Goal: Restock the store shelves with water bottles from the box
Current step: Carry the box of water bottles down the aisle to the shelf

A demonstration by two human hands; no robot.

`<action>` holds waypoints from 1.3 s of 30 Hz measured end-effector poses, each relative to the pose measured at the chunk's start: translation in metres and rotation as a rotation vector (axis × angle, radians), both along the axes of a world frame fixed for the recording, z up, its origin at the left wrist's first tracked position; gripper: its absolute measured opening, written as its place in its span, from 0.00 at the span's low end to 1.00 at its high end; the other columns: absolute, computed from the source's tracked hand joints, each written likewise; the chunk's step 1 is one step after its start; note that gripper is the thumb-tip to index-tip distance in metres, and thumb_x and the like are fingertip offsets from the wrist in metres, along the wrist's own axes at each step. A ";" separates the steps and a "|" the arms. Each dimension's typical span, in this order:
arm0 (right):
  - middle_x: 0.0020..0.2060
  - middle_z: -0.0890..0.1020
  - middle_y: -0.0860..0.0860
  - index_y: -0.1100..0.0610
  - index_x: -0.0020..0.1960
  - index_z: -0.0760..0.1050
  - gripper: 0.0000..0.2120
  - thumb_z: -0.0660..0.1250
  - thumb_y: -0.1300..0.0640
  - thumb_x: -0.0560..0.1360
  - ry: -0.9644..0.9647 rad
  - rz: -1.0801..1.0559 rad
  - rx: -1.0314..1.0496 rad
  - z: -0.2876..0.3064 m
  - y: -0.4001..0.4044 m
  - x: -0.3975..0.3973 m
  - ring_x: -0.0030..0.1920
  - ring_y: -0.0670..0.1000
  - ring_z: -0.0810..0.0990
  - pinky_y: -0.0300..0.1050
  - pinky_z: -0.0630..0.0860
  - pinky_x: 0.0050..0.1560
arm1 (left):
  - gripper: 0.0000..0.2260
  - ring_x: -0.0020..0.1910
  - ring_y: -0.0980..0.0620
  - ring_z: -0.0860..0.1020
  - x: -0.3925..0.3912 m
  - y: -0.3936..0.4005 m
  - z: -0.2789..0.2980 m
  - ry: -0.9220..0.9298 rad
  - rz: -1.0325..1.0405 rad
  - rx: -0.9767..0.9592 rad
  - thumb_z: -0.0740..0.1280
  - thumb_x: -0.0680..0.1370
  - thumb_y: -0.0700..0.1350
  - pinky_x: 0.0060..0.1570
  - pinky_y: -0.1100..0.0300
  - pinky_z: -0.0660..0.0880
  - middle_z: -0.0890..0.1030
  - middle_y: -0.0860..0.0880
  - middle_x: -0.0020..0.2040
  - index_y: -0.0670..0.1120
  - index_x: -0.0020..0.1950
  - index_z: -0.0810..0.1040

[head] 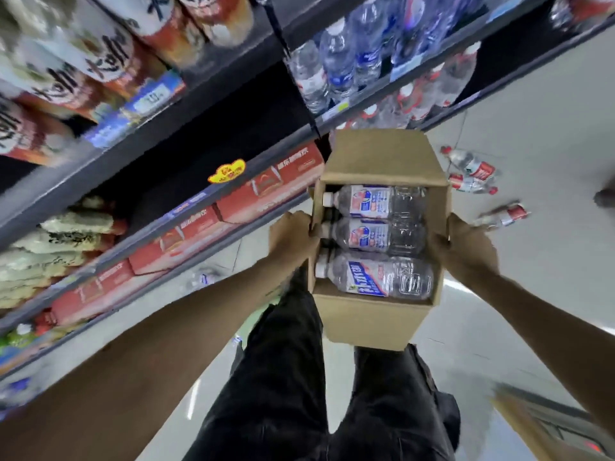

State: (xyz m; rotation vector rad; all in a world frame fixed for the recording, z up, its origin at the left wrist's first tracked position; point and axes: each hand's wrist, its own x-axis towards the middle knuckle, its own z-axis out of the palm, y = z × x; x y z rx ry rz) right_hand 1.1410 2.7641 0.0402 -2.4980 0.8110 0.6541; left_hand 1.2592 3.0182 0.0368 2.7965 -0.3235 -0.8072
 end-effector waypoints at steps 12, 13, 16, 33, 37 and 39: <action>0.35 0.73 0.54 0.59 0.48 0.69 0.13 0.63 0.49 0.78 -0.064 -0.398 0.061 -0.054 0.029 -0.041 0.32 0.57 0.69 0.44 0.62 0.30 | 0.18 0.35 0.38 0.81 0.046 -0.037 -0.042 0.003 -0.375 -0.008 0.66 0.78 0.45 0.35 0.52 0.74 0.80 0.36 0.33 0.44 0.29 0.68; 0.34 0.73 0.54 0.59 0.48 0.69 0.13 0.63 0.49 0.79 -0.070 -0.406 0.064 -0.063 0.032 -0.042 0.31 0.57 0.69 0.43 0.61 0.29 | 0.18 0.34 0.38 0.81 0.047 -0.034 -0.052 0.002 -0.393 -0.003 0.66 0.78 0.45 0.33 0.53 0.73 0.80 0.36 0.33 0.44 0.29 0.69; 0.32 0.72 0.52 0.59 0.49 0.69 0.12 0.63 0.50 0.79 -0.069 -0.422 0.098 -0.091 0.044 -0.046 0.27 0.52 0.68 0.40 0.59 0.26 | 0.18 0.34 0.37 0.81 0.044 -0.022 -0.079 0.014 -0.393 -0.001 0.67 0.78 0.44 0.31 0.54 0.69 0.80 0.35 0.33 0.41 0.29 0.70; 0.37 0.78 0.51 0.55 0.50 0.68 0.11 0.59 0.47 0.80 0.026 -0.528 0.099 -0.247 0.161 -0.007 0.32 0.52 0.75 0.43 0.72 0.31 | 0.24 0.22 0.60 0.60 0.099 0.063 -0.231 0.118 -0.468 0.008 0.67 0.78 0.41 0.20 0.66 0.63 0.62 0.54 0.23 0.48 0.25 0.61; 0.40 0.81 0.54 0.57 0.51 0.70 0.12 0.58 0.48 0.80 0.033 -0.592 0.082 -0.285 0.186 0.005 0.37 0.57 0.79 0.50 0.78 0.37 | 0.21 0.27 0.44 0.75 0.120 0.072 -0.272 0.081 -0.567 0.018 0.67 0.78 0.43 0.27 0.57 0.63 0.69 0.44 0.25 0.41 0.27 0.65; 0.39 0.80 0.54 0.57 0.51 0.70 0.11 0.58 0.49 0.80 0.033 -0.624 0.085 -0.302 0.194 0.009 0.37 0.57 0.79 0.50 0.78 0.38 | 0.21 0.34 0.37 0.79 0.126 0.074 -0.288 0.055 -0.599 0.008 0.67 0.77 0.43 0.31 0.52 0.67 0.75 0.36 0.28 0.41 0.27 0.66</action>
